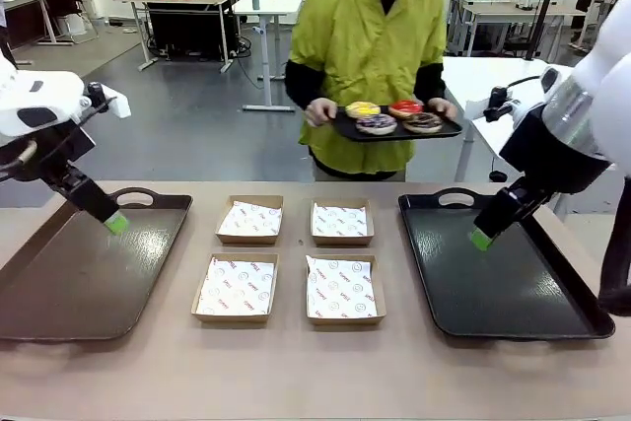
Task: Individually package the donuts and arrange them on the tray.
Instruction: Pick up one Paper togo box.
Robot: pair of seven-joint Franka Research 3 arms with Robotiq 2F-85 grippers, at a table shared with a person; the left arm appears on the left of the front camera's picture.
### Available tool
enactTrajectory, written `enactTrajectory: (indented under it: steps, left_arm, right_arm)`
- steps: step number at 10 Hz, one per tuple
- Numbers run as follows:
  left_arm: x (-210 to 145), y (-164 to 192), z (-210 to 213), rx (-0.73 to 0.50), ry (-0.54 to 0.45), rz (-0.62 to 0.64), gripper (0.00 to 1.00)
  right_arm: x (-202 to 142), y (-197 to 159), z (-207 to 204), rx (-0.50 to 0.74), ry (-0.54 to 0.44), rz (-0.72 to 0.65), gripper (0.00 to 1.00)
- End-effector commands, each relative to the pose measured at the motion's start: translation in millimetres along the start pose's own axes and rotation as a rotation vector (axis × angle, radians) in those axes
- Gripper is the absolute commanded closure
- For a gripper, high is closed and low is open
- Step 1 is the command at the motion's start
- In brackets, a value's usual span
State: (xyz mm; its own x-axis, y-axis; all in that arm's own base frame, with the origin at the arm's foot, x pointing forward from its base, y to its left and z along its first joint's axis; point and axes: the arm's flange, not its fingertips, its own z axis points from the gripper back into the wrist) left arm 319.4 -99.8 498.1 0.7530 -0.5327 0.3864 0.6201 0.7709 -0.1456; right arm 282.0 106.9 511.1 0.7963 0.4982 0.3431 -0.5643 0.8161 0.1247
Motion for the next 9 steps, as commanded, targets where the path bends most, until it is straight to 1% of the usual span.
enactTrajectory:
  steps: [1, 2, 3, 4, 5, 7, 8, 9]
  left_arm:
    - [-2, 24, 15, -0.538, -0.178, 0.306, 0.0]
    - [-8, 38, 22, -0.724, -0.249, 0.408, 0.0]
    - [-20, 53, 25, -0.848, -0.309, 0.491, 0.0]
    - [-36, 67, 26, -0.869, -0.367, 0.555, 0.0]
    - [-56, 81, 27, -0.924, -0.41, 0.604, 0.0]
    - [-105, 112, 22, -1.036, -0.464, 0.728, 0.0]
    - [-123, 120, 21, -1.059, -0.447, 0.757, 0.0]
    - [-139, 127, 20, -1.048, -0.429, 0.78, 0.0]
  right_arm:
    - [-24, -29, 6, 0.411, -0.206, -0.191, 0.0]
    - [-40, -49, 13, 0.586, -0.322, -0.31, 0.0]
    - [-63, -72, 19, 0.728, -0.424, -0.409, 0.0]
    - [-87, -88, 23, 0.807, -0.507, -0.463, 0.0]
    - [-114, -101, 23, 0.856, -0.565, -0.507, 0.0]
    - [-167, -121, 16, 0.913, -0.609, -0.581, 0.0]
    - [-185, -129, 10, 0.929, -0.593, -0.606, 0.0]
    - [-198, -140, 2, 0.922, -0.561, -0.631, 0.0]
